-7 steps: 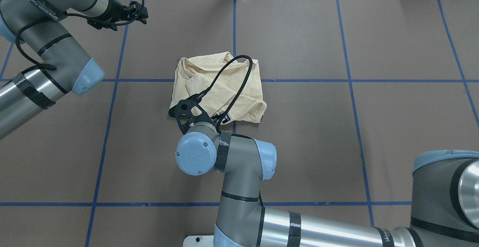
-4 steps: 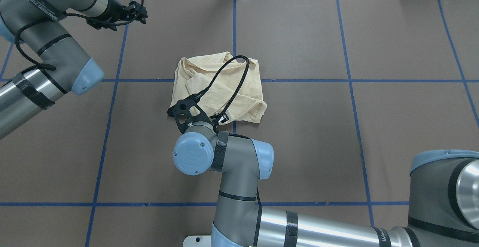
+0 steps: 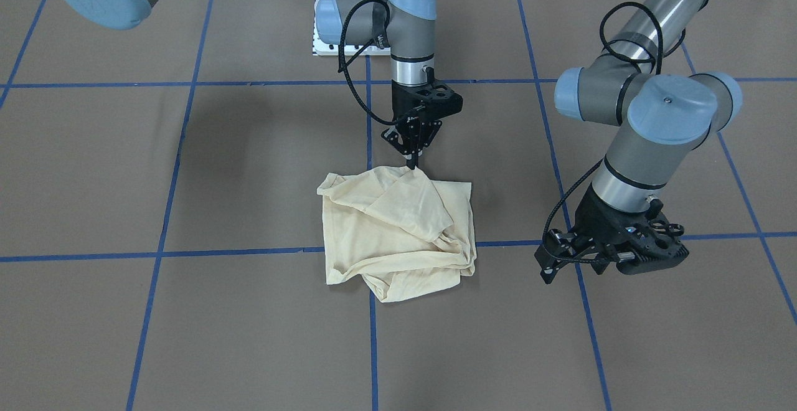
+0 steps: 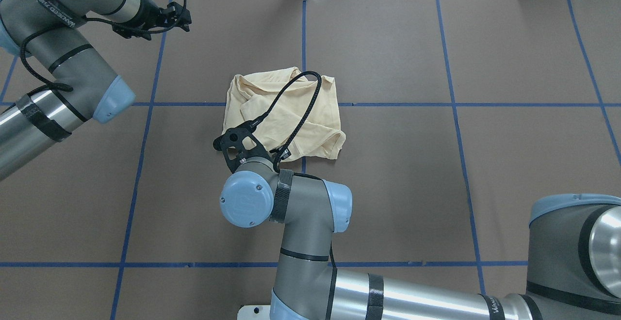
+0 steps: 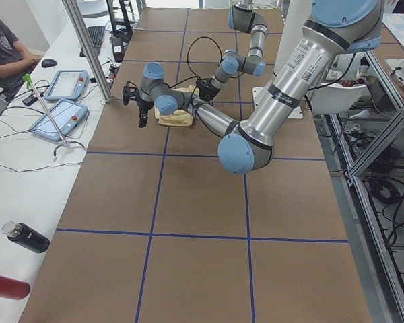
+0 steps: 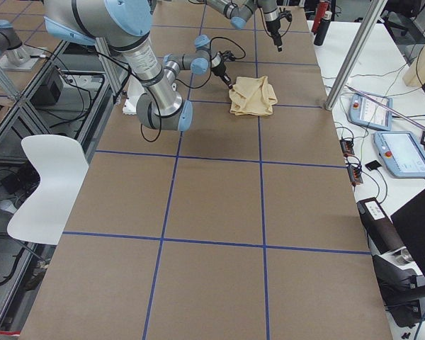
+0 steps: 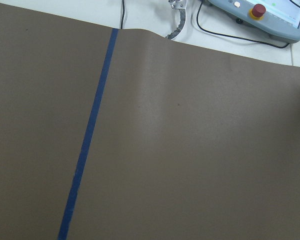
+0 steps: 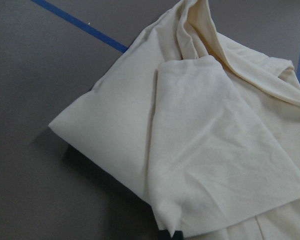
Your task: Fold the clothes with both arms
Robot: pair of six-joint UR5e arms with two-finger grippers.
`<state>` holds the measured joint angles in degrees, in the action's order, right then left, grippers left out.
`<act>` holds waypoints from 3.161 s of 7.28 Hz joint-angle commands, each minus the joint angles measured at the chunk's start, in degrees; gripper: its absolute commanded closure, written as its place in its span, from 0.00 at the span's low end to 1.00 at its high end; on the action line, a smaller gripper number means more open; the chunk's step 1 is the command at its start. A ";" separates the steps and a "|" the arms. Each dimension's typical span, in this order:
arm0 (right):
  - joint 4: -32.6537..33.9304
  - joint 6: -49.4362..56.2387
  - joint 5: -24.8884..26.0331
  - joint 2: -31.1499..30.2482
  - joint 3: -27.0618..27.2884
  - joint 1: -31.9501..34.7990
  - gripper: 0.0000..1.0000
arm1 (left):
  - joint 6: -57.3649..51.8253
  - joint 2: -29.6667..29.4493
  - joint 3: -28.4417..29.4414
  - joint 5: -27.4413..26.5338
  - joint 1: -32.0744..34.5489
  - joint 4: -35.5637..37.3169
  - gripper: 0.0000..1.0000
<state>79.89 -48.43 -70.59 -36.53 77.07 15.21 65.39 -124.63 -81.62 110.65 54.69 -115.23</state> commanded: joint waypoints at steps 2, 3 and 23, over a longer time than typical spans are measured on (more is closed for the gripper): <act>-0.44 0.00 -0.25 -0.04 1.32 0.69 1.00 | 0.09 -0.09 -0.03 0.09 -0.02 0.00 0.01; -0.44 0.00 -0.34 -0.12 2.03 2.53 1.00 | 0.09 -0.09 -0.03 0.09 -0.02 0.00 0.01; 0.97 -2.39 -38.09 -23.47 17.22 36.88 0.00 | -25.22 10.16 -13.20 6.77 8.23 3.61 0.01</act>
<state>80.04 -53.05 -103.36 -54.62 89.86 47.94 49.23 -118.04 -93.72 116.58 61.09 -111.46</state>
